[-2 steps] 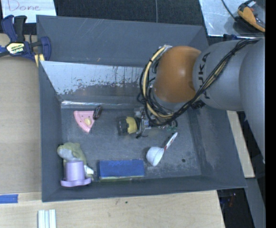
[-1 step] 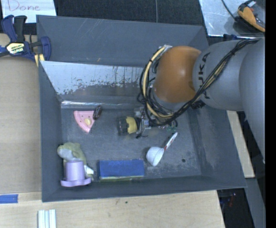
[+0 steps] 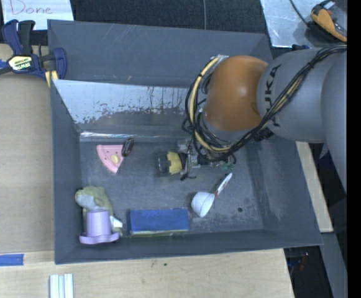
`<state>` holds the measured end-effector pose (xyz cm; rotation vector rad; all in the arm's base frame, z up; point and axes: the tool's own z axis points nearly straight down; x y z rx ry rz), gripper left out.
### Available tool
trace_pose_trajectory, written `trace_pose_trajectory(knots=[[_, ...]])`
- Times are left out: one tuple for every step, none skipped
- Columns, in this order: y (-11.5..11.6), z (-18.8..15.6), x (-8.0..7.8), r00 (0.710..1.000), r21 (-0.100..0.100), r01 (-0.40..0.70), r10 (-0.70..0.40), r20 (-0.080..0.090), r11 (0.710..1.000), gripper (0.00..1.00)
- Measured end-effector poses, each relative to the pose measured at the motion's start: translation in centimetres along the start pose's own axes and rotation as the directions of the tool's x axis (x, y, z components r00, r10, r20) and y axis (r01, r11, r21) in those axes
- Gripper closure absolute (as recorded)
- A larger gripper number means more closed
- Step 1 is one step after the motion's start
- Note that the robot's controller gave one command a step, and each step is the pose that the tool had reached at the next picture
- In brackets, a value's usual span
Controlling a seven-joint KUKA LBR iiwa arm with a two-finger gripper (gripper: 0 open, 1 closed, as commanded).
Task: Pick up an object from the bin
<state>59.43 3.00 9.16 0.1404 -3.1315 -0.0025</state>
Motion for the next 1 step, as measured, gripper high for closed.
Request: trace_pose_trajectory(knots=[[-0.03, -3.10, -0.33, 1.000, 0.001, -0.001, 0.001, 0.013, 1.000, 1.00]])
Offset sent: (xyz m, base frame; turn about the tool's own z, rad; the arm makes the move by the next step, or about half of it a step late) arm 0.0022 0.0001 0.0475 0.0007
